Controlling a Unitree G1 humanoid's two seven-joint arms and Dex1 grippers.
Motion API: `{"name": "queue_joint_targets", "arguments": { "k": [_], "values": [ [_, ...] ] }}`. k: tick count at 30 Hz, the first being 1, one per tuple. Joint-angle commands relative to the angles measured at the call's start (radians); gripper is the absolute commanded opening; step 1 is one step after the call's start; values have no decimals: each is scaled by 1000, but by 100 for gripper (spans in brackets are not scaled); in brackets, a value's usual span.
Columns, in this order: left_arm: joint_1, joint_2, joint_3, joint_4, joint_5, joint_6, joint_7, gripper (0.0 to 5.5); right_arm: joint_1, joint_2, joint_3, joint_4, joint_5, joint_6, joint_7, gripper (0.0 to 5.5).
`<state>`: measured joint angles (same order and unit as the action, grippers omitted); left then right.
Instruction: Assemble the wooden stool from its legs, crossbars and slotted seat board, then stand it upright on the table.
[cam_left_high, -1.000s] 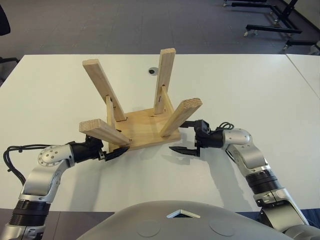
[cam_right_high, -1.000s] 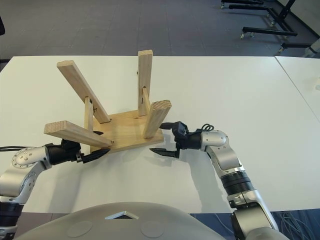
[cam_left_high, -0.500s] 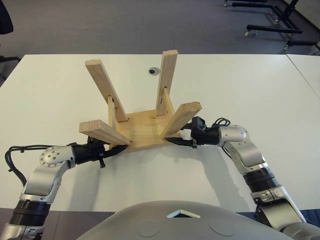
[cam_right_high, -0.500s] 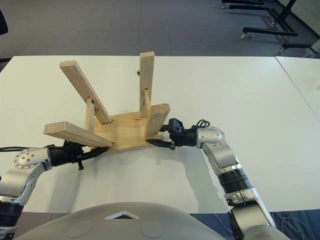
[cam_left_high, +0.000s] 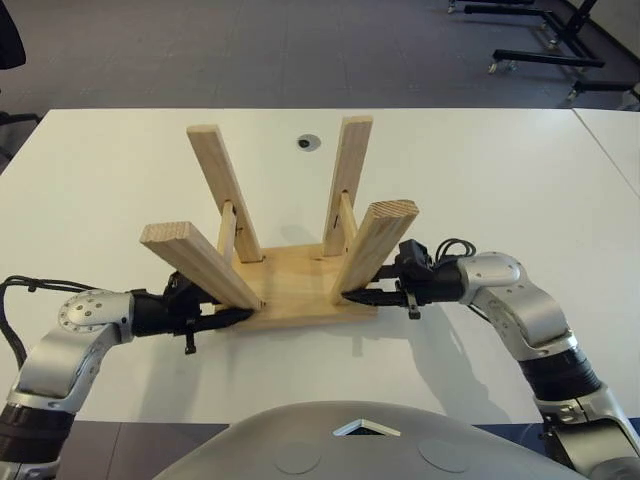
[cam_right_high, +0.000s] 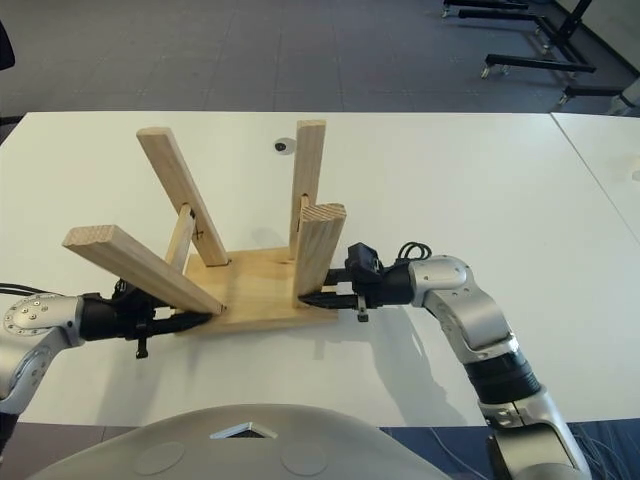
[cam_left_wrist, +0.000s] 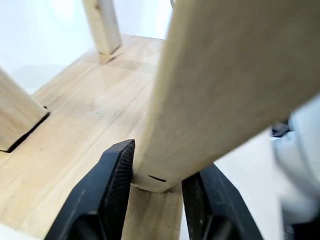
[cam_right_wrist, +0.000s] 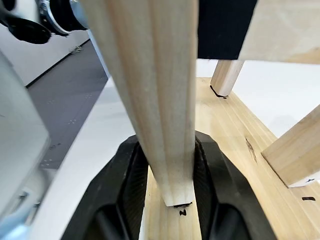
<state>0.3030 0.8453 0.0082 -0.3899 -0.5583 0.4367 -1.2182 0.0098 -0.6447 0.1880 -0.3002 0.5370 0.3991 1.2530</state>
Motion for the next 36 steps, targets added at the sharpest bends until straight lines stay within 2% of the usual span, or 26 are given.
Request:
{"name": "queue_joint_targets", "arguments": {
  "k": [1, 6, 11, 17, 21, 23, 29, 36],
  "values": [
    [107, 84, -25, -202, -177, 160, -73, 141, 134, -118, -45, 20, 88, 79, 111, 115],
    [125, 72, 70, -293, -480, 337, 11, 141, 145, -220, -141, -35, 339, 381, 60, 108],
    [105, 44, 119, -275, -642, 414, 111, 141, 73, -245, -190, 11, 449, 530, 24, 107],
    [58, 20, 52, -175, -581, 449, 152, 141, -22, -242, -149, 155, 396, 605, -3, 107],
    [39, 4, 11, -95, -463, 391, 154, 141, -67, -232, -131, 239, 374, 611, -3, 107],
    [35, -9, 19, -56, -432, 362, 157, 163, -89, -229, -129, 280, 376, 604, 12, 168],
    [-6, -29, 103, 22, -438, 301, 161, 249, -128, -192, -135, 413, 351, 564, 51, 282],
    [-14, -23, 189, 105, -417, 284, 113, 354, -119, -107, -218, 428, 354, 534, -1, 404]
  ]
}}
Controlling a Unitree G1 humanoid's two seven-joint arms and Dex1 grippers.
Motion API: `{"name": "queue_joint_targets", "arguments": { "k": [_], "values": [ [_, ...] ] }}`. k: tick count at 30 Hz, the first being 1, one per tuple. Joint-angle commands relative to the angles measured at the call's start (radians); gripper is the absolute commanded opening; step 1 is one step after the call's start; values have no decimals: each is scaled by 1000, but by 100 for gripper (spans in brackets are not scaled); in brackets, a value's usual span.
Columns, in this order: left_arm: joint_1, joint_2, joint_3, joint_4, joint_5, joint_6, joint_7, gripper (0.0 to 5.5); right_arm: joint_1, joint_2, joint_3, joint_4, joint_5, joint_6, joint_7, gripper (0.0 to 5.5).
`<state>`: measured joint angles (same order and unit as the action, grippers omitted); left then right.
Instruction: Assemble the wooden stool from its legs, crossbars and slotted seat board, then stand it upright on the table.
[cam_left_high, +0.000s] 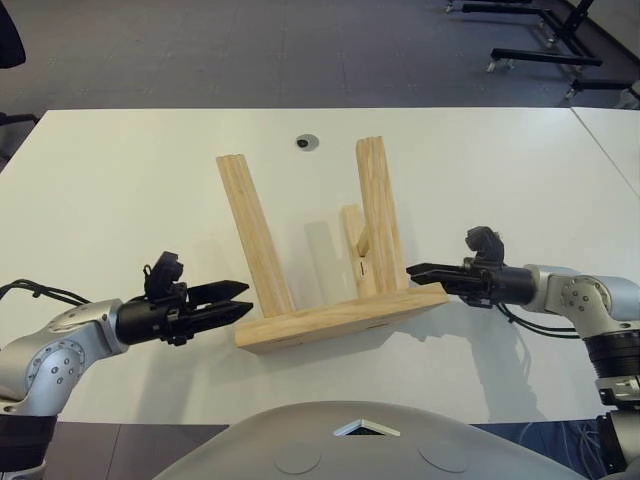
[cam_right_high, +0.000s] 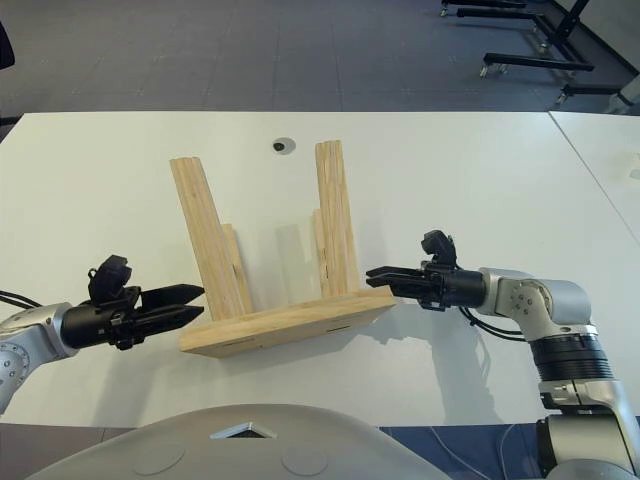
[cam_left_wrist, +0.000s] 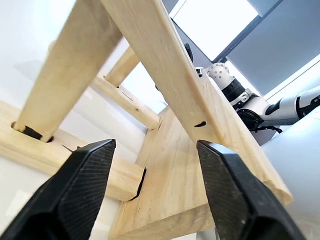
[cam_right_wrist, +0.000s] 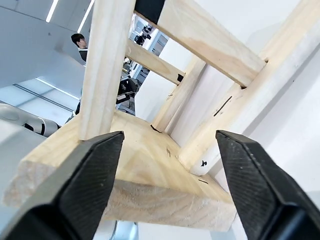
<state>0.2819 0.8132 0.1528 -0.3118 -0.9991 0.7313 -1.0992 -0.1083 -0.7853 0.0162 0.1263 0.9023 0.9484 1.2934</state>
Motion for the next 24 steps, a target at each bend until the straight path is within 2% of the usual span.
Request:
{"name": "queue_joint_targets", "arguments": {
  "k": [1, 3, 4, 6, 9, 12, 17, 22, 24],
  "values": [
    [11, 6, 58, 32, 26, -13, -9, 372, 0, 48, -62, 0, -10, -22, -55, 425],
    [25, 3, 88, 46, 40, -28, -11, 376, 17, 101, -124, -86, 14, -36, -161, 437],
    [32, 4, 102, 53, 52, -39, -14, 376, 28, 154, -162, -259, 84, 5, -322, 437],
    [63, 12, 123, 69, 130, -112, -24, 376, 58, 158, -172, -433, 37, -21, -425, 437],
    [133, 47, 113, 64, 319, -273, -32, 376, 108, 1, -95, -508, -199, -235, -296, 437],
    [203, 64, 105, 28, 448, -391, -47, 376, 131, -71, -117, -493, -251, -320, -204, 437],
    [258, 69, 86, 45, 593, -502, -30, 376, 101, -84, -136, -382, -325, -423, -187, 437],
    [282, 108, 25, -5, 699, -560, -58, 376, 167, -127, 22, -337, -584, -696, -128, 437],
    [261, 106, -1, -30, 712, -558, -56, 376, 180, -113, 54, -347, -602, -735, -110, 437]
  ]
}}
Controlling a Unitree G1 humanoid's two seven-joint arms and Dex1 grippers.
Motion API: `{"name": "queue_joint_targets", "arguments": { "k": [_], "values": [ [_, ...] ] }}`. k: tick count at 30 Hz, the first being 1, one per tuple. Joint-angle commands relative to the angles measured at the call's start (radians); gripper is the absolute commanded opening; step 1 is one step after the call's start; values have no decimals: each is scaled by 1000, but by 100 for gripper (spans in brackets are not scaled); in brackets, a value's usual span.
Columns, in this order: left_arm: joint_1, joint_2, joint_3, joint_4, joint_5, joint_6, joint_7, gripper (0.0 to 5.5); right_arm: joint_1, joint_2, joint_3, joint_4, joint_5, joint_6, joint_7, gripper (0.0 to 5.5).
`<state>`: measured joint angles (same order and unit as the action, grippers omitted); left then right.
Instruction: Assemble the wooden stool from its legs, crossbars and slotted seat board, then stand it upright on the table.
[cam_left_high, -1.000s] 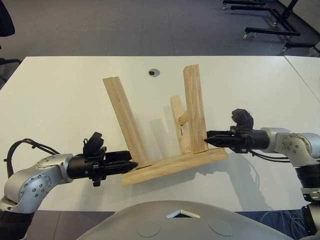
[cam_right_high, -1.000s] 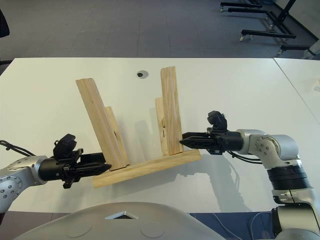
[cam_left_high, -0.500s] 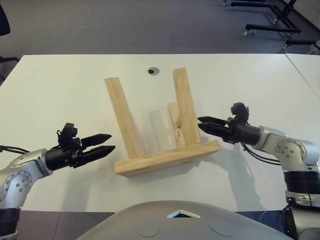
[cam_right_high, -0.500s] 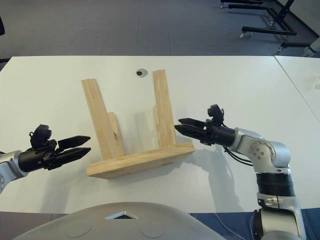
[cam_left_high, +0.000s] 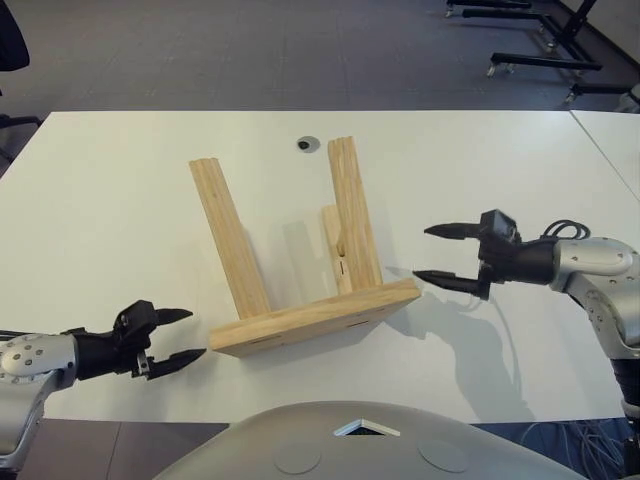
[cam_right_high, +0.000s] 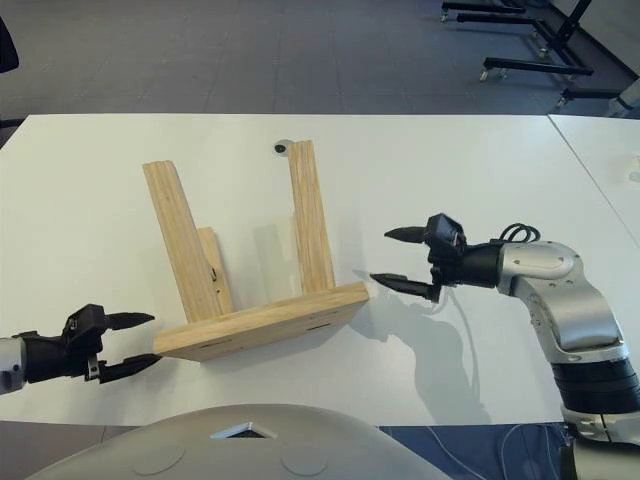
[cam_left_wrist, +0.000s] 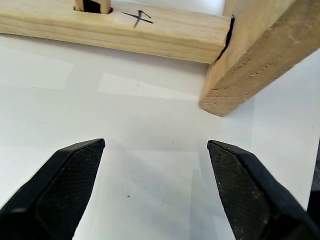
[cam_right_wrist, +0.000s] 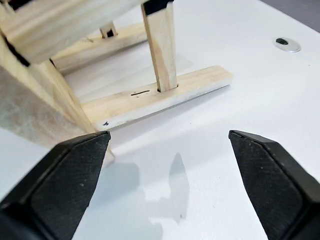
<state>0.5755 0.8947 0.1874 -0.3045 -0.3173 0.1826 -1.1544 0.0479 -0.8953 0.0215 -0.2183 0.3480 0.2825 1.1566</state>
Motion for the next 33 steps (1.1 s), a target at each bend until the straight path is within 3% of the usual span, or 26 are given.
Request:
{"name": "queue_joint_targets", "arguments": {
  "k": [1, 7, 19, 22, 33],
  "values": [
    [-39, 16, -52, -52, 31, -4, 5, 376, 24, 3, 68, -6, -57, -88, 38, 437],
    [-47, -49, -138, -120, 1, 49, 51, 376, 0, 55, 141, 1, -64, -121, 61, 437],
    [-104, -73, -185, -151, -30, 92, 83, 376, 9, 102, 187, -9, -62, -129, 61, 437],
    [-120, -83, -205, -145, -35, 104, 86, 376, 6, 118, 195, -7, -55, -126, 64, 396],
    [-147, -89, -221, -129, -88, 132, 54, 250, 2, 105, 195, -64, 38, -59, 138, 232]
  ]
}}
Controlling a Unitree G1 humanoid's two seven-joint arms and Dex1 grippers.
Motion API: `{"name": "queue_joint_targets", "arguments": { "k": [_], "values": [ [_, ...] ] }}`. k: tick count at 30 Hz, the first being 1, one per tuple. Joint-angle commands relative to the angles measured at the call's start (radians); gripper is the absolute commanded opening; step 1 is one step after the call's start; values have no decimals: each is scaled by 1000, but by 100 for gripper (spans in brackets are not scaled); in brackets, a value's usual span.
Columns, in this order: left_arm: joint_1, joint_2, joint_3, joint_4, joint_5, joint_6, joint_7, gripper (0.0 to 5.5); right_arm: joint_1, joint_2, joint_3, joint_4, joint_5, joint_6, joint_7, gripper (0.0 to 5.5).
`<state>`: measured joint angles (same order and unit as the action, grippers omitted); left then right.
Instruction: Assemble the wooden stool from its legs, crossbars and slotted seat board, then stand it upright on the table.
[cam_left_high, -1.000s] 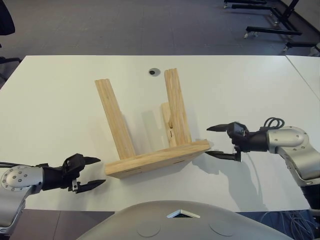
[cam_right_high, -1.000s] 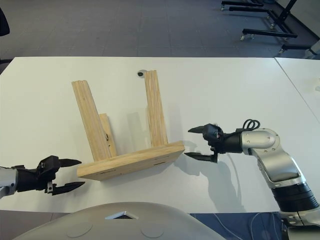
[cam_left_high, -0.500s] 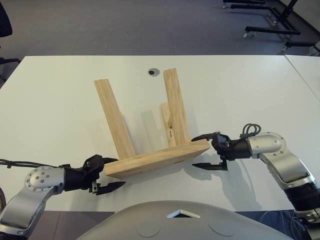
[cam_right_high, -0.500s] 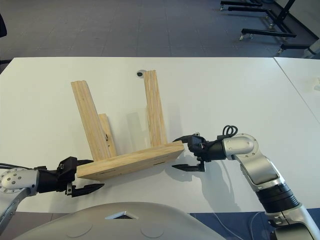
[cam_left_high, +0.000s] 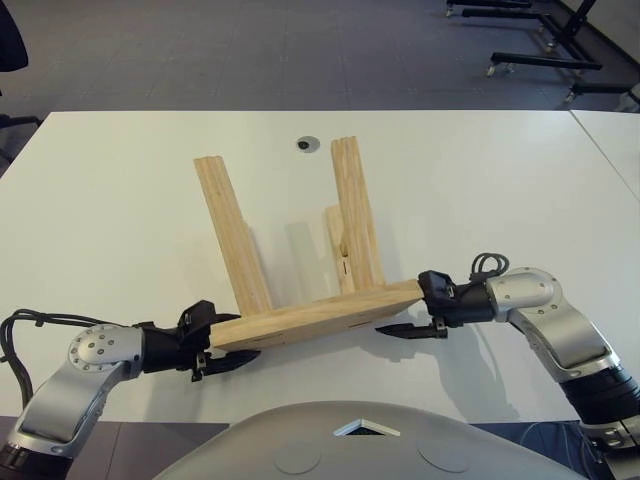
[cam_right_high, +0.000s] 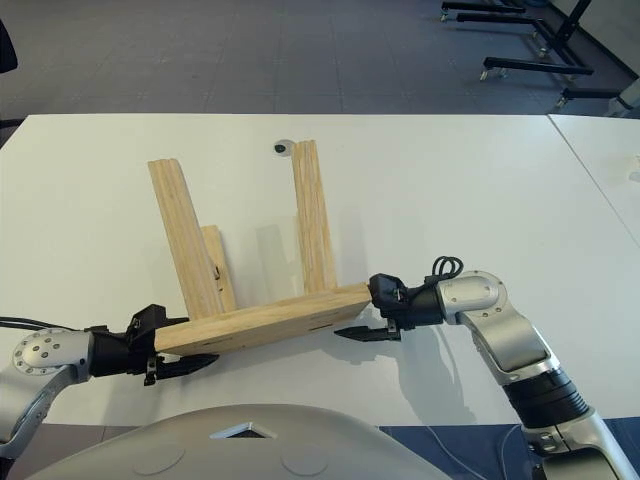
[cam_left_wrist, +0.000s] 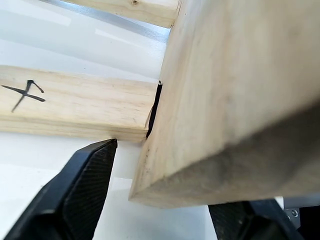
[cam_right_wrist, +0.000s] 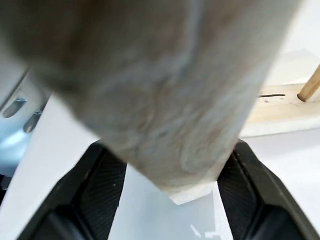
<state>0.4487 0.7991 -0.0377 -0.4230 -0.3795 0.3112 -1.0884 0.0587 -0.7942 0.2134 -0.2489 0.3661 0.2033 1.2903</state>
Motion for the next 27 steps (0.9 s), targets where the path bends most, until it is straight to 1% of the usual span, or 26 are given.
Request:
{"name": "queue_joint_targets", "arguments": {
  "k": [1, 5, 7, 11, 13, 14, 16, 17, 19, 22, 24, 27],
  "values": [
    [-27, 11, 5, -12, -29, 5, -17, 231, -5, -2, 8, -51, 32, 34, 12, 210],
    [-59, 46, 37, -84, -105, 50, -62, 191, 16, -46, 10, -172, 126, 112, 70, 156],
    [-69, 67, 67, -117, -176, 93, -95, 183, 5, -59, -21, -209, 213, 199, 65, 151],
    [-37, 110, 154, -171, -346, 198, -159, 171, -57, -61, -133, -287, 498, 460, -33, 143],
    [-19, 137, 201, -213, -443, 258, -185, 170, -96, -64, -195, -307, 660, 587, -126, 143],
    [-7, 154, 226, -239, -507, 297, -197, 169, -118, -79, -226, -307, 773, 654, -181, 142],
    [15, 178, 280, -292, -652, 371, -198, 168, -162, -150, -268, -293, 1011, 764, -265, 142],
    [12, 182, 313, -310, -774, 405, -162, 168, -192, -198, -265, -268, 1140, 810, -302, 142],
    [1, 186, 355, -328, -959, 444, -90, 168, -228, -268, -239, -225, 1334, 856, -380, 142],
    [5, 190, 385, -342, -1129, 455, 5, 168, -255, -341, -180, -169, 1546, 862, -500, 137],
    [14, 191, 410, -329, -1259, 455, 79, 168, -126, -408, -224, -214, 1601, 842, -526, 135],
    [45, 189, 449, -330, -1403, 449, 160, 168, -47, -471, -252, -210, 1606, 864, -500, 133]
  ]
}}
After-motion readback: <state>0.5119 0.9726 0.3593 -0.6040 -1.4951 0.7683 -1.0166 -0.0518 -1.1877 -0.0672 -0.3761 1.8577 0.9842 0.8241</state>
